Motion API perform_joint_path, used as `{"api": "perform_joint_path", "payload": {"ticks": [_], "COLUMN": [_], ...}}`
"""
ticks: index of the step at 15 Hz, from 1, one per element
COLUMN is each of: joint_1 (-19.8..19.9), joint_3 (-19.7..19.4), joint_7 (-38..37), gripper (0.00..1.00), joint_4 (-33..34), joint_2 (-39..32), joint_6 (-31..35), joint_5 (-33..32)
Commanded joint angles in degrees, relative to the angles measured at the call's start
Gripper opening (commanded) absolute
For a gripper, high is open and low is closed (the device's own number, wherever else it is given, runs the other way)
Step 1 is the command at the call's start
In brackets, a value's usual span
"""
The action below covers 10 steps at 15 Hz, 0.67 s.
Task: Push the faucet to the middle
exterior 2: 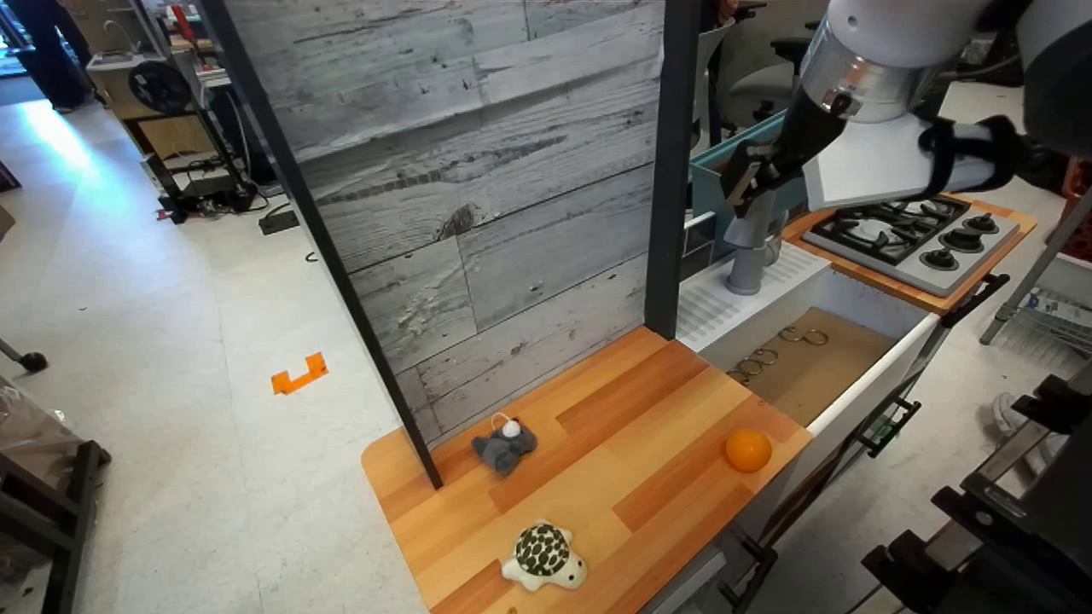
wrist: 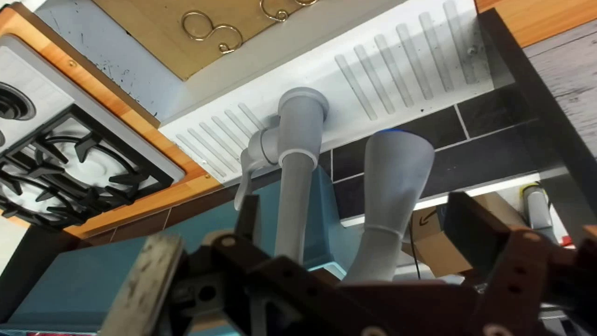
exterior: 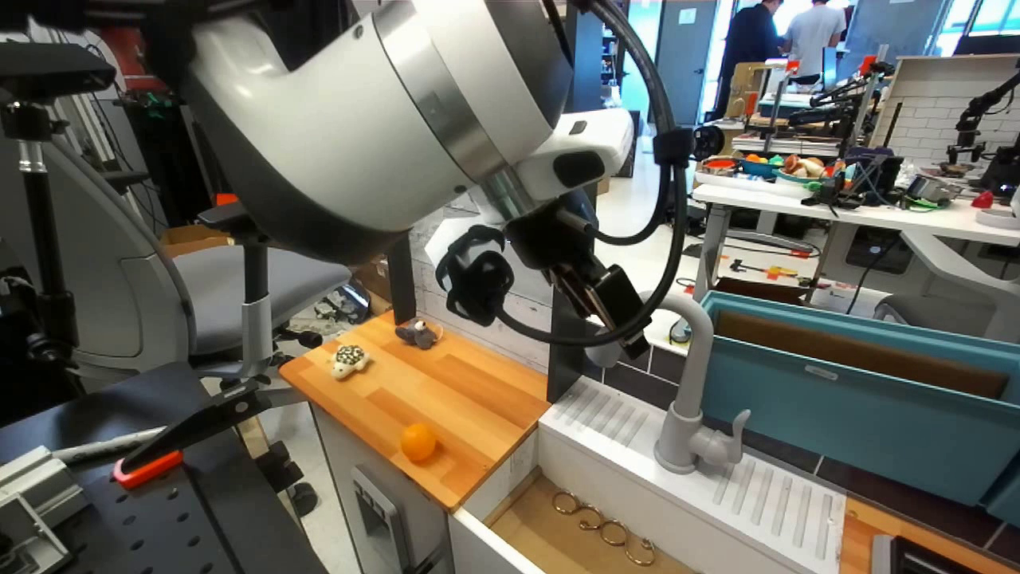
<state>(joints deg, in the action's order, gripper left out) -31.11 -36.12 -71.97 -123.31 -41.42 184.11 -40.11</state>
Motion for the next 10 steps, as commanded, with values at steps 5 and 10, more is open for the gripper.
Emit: {"api": "perform_joint_path", "payload": {"ticks": [5,10], "joint_1": [-6.45,-9.92], "joint_3": [-5.74,-9.05], "joint_7": [-6.16,-7.09], "gripper": [1.0,1.0], "joint_4": [4.68,4.55], "joint_2": [-11.0,-14.59], "joint_6": [4.85,8.71], "joint_5": [2.0,2.26]}}
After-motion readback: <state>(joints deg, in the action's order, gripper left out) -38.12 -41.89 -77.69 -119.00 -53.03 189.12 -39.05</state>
